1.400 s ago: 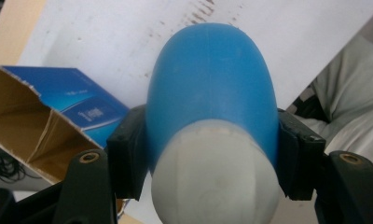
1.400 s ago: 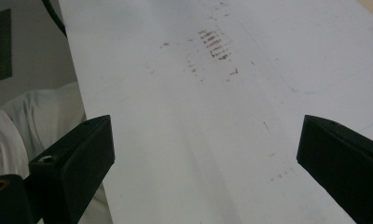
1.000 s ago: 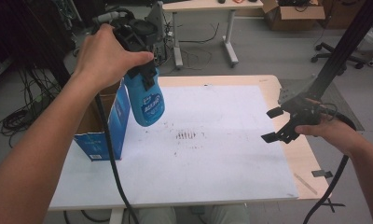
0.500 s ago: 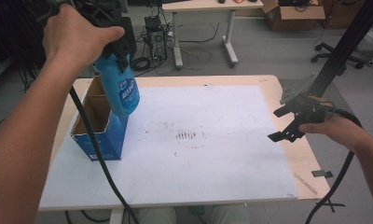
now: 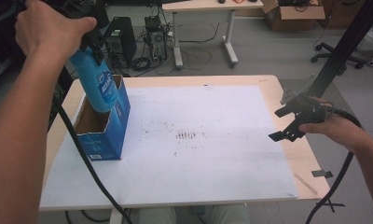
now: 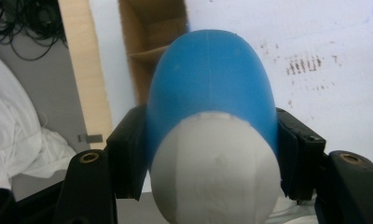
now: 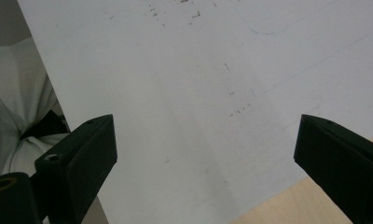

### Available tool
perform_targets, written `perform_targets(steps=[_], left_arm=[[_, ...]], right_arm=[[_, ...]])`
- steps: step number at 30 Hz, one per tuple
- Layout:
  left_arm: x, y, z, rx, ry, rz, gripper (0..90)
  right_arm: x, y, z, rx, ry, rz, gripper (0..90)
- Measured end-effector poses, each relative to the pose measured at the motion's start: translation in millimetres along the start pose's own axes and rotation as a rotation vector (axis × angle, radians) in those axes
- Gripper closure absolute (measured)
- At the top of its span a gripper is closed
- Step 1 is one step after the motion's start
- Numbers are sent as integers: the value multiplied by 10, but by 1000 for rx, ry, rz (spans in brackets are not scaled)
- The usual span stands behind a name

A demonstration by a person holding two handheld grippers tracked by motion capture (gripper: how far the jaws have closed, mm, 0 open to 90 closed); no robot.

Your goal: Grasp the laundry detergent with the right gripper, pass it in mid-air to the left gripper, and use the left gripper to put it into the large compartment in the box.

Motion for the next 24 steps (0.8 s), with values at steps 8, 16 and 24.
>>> perform_targets(steps=[8, 16, 24], left_arm=[[113, -10, -248, -74, 18, 10, 379], [265, -23, -393, -96, 35, 17, 379], [502, -62, -564, -115, 44, 32, 379]], right_arm=[[31, -4, 5, 6, -7, 5, 57], [69, 7, 3, 14, -9, 5, 57], [80, 39, 3, 19, -10, 3, 57]])
Point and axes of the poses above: each handheld gripper's, and its own axes: x roughly forward along the jaws, y roughly out of its top, z roughly to its right, the point moved 2 cm from there along x, roughly forward along the jaws, and after that the axes turned 15 degrees about -y, right-handed, at the moved point
